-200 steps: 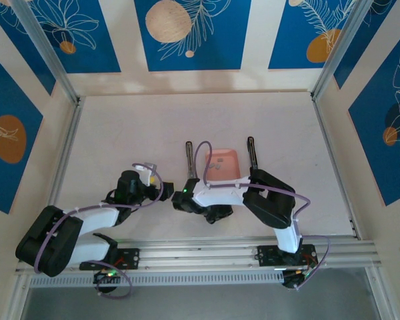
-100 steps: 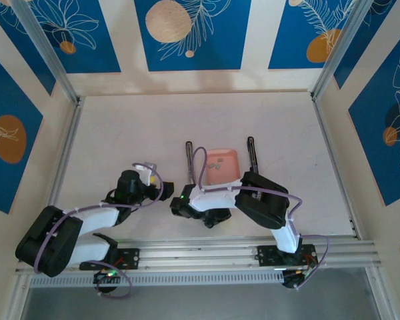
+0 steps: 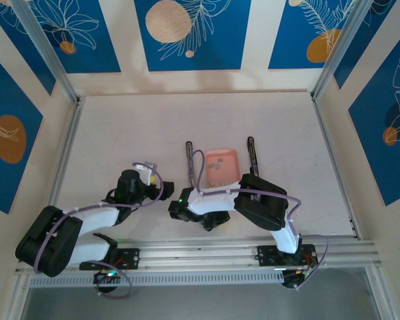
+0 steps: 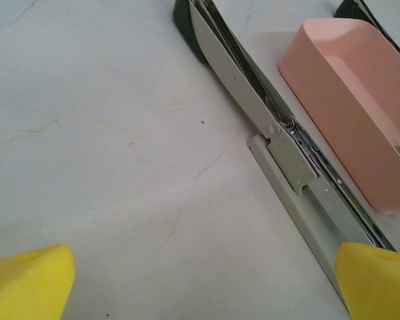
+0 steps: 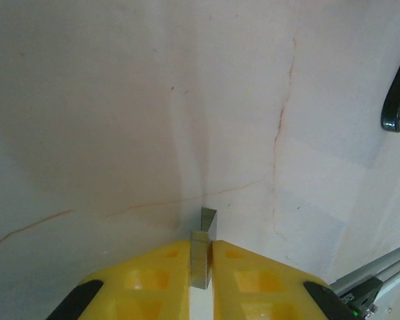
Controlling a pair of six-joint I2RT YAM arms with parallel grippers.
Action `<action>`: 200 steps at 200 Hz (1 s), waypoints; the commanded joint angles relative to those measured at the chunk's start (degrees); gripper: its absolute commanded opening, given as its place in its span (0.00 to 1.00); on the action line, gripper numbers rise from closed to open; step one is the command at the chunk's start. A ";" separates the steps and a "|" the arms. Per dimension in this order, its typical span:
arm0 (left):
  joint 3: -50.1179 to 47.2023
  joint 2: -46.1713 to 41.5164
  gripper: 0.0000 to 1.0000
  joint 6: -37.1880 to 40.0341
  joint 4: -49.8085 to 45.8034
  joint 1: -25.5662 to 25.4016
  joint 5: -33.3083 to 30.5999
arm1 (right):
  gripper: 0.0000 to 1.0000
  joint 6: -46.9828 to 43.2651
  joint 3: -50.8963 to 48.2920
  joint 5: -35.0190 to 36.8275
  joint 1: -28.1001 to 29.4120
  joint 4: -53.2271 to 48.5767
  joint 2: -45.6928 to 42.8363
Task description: Load the staples into the stapler
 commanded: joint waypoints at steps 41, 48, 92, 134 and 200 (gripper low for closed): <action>1.09 -1.30 0.99 0.76 -1.03 -0.50 0.63 | 0.20 0.29 1.04 -2.59 1.46 3.97 -0.41; 1.09 -1.33 0.99 0.71 -1.03 -0.47 0.65 | 0.21 -0.01 1.13 -2.50 1.59 4.18 -0.80; 1.13 -1.27 0.99 0.59 -1.01 -0.47 1.03 | 0.24 -1.20 1.66 -0.90 2.08 3.69 -5.17; 1.09 -1.42 0.99 0.79 -0.77 -0.52 2.63 | 0.27 -6.08 -1.87 -3.39 0.45 7.74 -13.50; 0.04 -1.81 0.98 2.21 4.77 -0.51 21.73 | 0.32 -11.67 -12.13 -17.84 -9.43 18.37 -24.02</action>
